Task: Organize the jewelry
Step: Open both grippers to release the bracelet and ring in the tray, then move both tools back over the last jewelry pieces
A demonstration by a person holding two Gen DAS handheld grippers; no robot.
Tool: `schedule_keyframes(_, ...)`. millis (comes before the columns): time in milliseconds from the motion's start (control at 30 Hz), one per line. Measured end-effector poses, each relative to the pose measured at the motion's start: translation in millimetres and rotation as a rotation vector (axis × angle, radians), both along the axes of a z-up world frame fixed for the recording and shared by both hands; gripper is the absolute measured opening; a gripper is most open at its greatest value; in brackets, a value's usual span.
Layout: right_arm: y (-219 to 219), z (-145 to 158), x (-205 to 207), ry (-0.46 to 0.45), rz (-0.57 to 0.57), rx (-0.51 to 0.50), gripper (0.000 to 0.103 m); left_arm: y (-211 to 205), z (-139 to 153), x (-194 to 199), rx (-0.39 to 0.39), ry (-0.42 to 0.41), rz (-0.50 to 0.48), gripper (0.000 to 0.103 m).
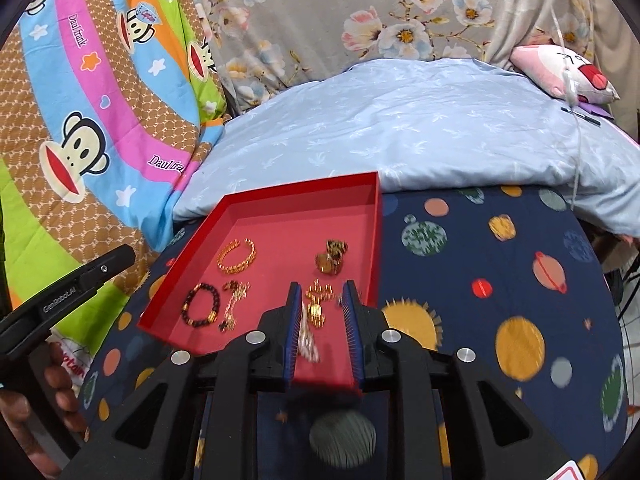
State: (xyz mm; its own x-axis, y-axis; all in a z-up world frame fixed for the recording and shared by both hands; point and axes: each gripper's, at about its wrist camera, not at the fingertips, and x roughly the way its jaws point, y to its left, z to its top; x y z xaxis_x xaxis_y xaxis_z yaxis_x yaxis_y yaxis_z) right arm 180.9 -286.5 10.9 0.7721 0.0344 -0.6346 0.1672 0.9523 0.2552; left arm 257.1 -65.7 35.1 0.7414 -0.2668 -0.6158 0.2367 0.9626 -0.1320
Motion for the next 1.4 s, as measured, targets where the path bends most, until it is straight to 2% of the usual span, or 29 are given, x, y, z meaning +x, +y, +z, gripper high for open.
schedule_keyframes(133,3,-3,-27,0.013,-0.007,0.001,0.021,5,-2,-21,0.01,0.01,-0.008,0.046)
schedule_keyframes(533,19,-29,-89,0.099,-0.01,0.014,0.021,13,-28,-75,0.023,0.099,-0.022,0.046)
schedule_keyframes(633,27,-36,-98,0.118,0.0,-0.003,0.021,13,-36,-86,0.032,0.121,-0.03,0.046)
schedule_keyframes(800,35,-47,-111,0.148,0.008,0.03,0.021,12,-46,-99,0.049,0.147,-0.033,0.046)
schedule_keyframes(1233,45,-58,-127,0.177,0.02,0.034,0.021,12,-67,-122,0.072,0.203,-0.045,0.046)
schedule_keyframes(1400,45,-64,-131,0.186,0.004,0.02,0.033,15,-81,-131,0.089,0.232,-0.046,0.049)
